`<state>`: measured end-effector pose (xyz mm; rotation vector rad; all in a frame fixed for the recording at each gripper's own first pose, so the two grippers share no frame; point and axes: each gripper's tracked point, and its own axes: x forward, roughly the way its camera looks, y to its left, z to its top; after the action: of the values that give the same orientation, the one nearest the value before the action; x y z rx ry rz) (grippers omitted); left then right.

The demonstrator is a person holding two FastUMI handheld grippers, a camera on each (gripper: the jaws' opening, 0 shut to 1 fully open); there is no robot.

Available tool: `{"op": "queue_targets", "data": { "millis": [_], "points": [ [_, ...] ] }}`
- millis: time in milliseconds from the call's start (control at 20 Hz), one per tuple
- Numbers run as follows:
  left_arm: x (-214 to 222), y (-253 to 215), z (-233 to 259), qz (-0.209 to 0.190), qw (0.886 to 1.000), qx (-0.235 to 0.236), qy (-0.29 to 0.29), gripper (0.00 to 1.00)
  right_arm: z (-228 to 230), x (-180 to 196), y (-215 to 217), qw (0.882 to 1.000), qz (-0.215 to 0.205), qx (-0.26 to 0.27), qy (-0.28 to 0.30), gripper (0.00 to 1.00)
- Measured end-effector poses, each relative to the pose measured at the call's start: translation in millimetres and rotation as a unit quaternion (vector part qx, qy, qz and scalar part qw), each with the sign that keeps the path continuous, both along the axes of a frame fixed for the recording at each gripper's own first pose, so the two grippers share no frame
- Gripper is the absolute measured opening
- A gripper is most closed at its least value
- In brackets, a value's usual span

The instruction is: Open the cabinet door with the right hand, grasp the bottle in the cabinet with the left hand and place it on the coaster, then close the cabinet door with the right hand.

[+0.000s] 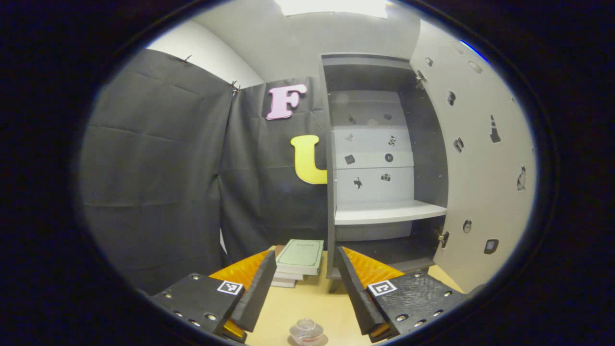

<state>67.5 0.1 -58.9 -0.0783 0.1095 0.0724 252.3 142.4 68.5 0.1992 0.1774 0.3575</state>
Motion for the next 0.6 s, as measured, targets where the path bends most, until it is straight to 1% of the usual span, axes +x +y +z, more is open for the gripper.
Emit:
{"op": "queue_targets", "data": {
  "millis": [50, 350, 600],
  "points": [
    [2, 2, 1, -0.003, 1.0, 0.001, -0.003, 0.77, 1, 1, 4, 1.0, -0.002, -0.006, -0.001, 0.95],
    [18, 15, 9, -0.024, 1.0, -0.015, -0.014, 0.76, 3, -6, 44, 0.999, 0.01, -0.043, -0.015, 0.95],
    [29, 23, 16, -0.044, 0.999, -0.013, -0.023, 0.77, 7, 6, 84, 0.998, 0.029, -0.046, -0.02, 0.95]
  ]
}}
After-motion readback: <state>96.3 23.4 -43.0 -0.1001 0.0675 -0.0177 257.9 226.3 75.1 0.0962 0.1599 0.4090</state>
